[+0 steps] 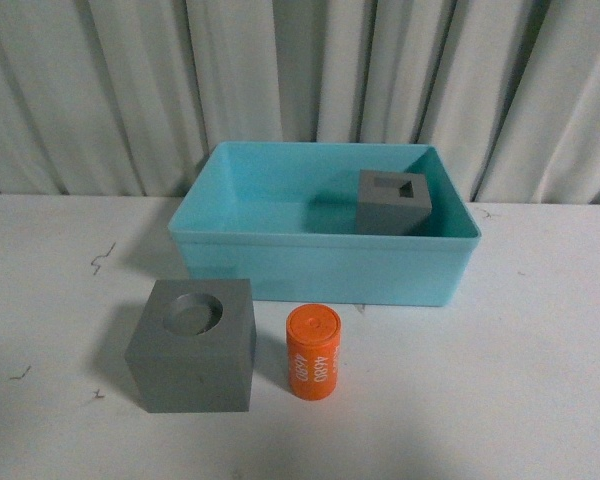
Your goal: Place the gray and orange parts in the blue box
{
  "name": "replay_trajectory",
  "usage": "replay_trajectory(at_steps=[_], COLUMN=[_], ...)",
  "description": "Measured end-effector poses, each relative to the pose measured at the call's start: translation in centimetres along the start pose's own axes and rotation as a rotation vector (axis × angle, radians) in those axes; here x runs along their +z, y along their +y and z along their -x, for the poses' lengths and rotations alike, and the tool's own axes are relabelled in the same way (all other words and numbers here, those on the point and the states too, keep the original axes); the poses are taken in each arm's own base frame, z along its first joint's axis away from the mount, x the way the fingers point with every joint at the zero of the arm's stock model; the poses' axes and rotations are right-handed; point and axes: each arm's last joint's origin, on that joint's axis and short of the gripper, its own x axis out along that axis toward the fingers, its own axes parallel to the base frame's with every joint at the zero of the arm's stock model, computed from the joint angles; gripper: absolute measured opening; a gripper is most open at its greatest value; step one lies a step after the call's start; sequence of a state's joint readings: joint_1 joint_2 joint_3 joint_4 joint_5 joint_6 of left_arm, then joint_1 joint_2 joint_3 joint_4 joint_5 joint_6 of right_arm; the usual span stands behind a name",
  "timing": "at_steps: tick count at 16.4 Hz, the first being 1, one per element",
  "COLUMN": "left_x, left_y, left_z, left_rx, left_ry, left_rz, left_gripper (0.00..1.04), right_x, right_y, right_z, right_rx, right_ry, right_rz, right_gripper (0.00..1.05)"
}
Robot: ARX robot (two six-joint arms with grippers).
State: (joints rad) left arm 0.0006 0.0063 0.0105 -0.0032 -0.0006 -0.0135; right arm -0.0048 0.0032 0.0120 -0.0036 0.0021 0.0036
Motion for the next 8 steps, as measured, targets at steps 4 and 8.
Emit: replay_trajectory(at_steps=[4, 8], left_x=[1.0, 3.5], left_y=[0.3, -1.7], left_z=[-1.2, -8.7], left_rx=[-0.029, -0.154], left_ry=[0.634, 0.698], left_rz=[0.172, 0.139], left_gripper=[0.98, 0.98], right_x=[0.0, 0.0], right_y=[0.0, 0.0], right_z=[0.0, 0.0], right_rx=[0.003, 0.002], right_ry=[-0.001, 0.000], right_rz=[0.000, 0.000], right_gripper=[0.97, 0.98])
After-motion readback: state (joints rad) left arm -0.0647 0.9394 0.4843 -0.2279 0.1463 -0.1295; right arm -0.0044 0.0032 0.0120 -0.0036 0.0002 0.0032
